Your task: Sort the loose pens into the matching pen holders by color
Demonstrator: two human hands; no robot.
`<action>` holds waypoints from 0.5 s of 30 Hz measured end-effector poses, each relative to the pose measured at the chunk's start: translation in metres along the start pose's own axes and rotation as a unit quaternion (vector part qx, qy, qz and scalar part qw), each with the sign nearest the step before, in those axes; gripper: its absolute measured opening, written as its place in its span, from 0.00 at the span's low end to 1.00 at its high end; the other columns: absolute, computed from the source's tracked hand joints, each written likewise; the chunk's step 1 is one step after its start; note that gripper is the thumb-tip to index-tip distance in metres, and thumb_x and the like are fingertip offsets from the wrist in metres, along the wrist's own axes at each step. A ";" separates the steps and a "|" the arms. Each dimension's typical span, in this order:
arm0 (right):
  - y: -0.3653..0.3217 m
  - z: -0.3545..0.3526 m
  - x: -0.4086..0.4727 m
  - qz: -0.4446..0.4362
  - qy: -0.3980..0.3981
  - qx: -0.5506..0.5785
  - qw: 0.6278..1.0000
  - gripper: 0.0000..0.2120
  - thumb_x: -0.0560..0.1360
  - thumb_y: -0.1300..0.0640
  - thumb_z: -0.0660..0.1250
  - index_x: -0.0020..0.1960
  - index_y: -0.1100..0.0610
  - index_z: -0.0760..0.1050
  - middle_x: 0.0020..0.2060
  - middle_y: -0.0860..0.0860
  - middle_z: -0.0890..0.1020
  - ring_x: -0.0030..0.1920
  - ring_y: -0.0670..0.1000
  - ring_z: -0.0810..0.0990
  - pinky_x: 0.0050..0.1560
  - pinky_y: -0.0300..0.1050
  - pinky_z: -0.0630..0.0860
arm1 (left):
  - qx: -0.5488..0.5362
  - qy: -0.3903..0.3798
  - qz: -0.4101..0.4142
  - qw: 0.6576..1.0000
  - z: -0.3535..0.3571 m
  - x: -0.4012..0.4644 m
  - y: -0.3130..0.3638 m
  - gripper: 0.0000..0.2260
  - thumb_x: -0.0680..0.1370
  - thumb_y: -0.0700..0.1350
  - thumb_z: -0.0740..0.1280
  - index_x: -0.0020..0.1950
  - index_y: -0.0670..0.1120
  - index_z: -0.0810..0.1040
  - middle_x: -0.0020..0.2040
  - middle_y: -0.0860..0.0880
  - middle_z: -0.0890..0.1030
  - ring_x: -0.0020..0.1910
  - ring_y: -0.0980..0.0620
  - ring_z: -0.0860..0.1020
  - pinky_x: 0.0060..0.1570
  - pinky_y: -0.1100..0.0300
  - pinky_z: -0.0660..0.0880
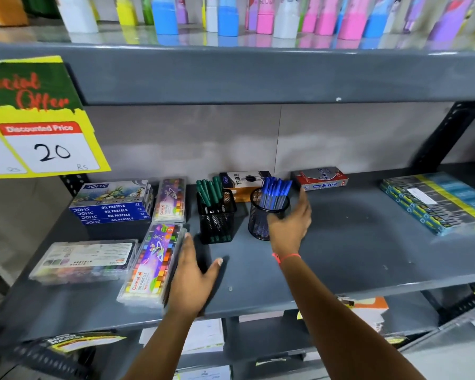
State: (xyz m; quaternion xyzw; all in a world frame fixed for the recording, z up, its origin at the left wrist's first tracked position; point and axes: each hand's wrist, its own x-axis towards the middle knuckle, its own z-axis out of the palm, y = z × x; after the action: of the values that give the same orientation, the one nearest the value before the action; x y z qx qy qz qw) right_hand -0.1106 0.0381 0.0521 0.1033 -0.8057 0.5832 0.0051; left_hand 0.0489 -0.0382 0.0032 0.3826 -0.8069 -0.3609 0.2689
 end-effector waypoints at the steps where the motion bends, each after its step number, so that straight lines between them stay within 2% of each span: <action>1: 0.008 0.001 0.000 0.025 -0.018 0.009 0.999 0.42 0.67 0.66 0.71 0.76 0.58 0.55 0.74 0.57 0.62 0.75 0.58 0.58 0.75 0.56 0.55 | -0.050 0.029 -0.023 0.998 0.004 0.006 0.006 0.40 0.72 0.48 0.70 0.74 0.44 0.48 0.75 0.45 0.56 0.72 0.48 0.57 0.69 0.55 0.56; 3: 0.023 0.006 0.003 0.065 -0.059 0.036 0.995 0.48 0.64 0.64 0.76 0.77 0.57 0.53 0.75 0.55 0.61 0.76 0.56 0.57 0.77 0.55 0.55 | -0.125 0.066 -0.053 0.989 0.014 0.019 0.019 0.43 0.70 0.45 0.73 0.74 0.43 0.46 0.75 0.43 0.54 0.73 0.48 0.54 0.68 0.57 0.53; 6: 0.057 0.028 0.017 0.096 -0.090 0.078 0.988 0.56 0.52 0.53 0.79 0.74 0.50 0.55 0.72 0.55 0.68 0.73 0.56 0.65 0.73 0.59 0.64 | -0.177 0.100 -0.080 0.976 0.032 0.037 0.034 0.46 0.68 0.44 0.75 0.74 0.43 0.44 0.75 0.42 0.53 0.73 0.46 0.53 0.66 0.59 0.51; 9: 0.077 0.045 0.030 0.111 -0.107 0.075 0.985 0.59 0.47 0.46 0.75 0.74 0.48 0.53 0.70 0.54 0.71 0.70 0.56 0.70 0.70 0.58 0.69 | -0.155 0.129 -0.118 0.972 0.048 0.049 0.038 0.50 0.65 0.46 0.77 0.74 0.42 0.45 0.74 0.39 0.55 0.72 0.43 0.54 0.69 0.48 0.54; 12: 0.058 0.038 0.027 0.100 -0.116 0.065 0.986 0.51 0.50 0.48 0.75 0.70 0.46 0.58 0.64 0.48 0.77 0.65 0.56 0.74 0.67 0.58 0.73 | -0.086 0.165 -0.135 0.973 0.059 0.056 0.041 0.49 0.63 0.48 0.78 0.73 0.41 0.50 0.71 0.37 0.62 0.69 0.38 0.61 0.65 0.38 0.59; 15: 0.051 0.030 0.024 0.090 -0.128 0.031 0.987 0.43 0.56 0.53 0.76 0.68 0.50 0.63 0.62 0.50 0.77 0.63 0.57 0.75 0.65 0.57 0.74 | -0.060 0.180 -0.147 0.971 0.063 0.060 0.044 0.44 0.63 0.47 0.78 0.70 0.40 0.56 0.65 0.37 0.68 0.64 0.39 0.66 0.63 0.40 0.59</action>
State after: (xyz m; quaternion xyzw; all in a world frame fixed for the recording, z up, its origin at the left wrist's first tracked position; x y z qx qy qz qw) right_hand -0.1398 0.0208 -0.0018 0.1044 -0.7875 0.5877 -0.1535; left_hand -0.0483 -0.0435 0.0093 0.5391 -0.6566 -0.3699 0.3762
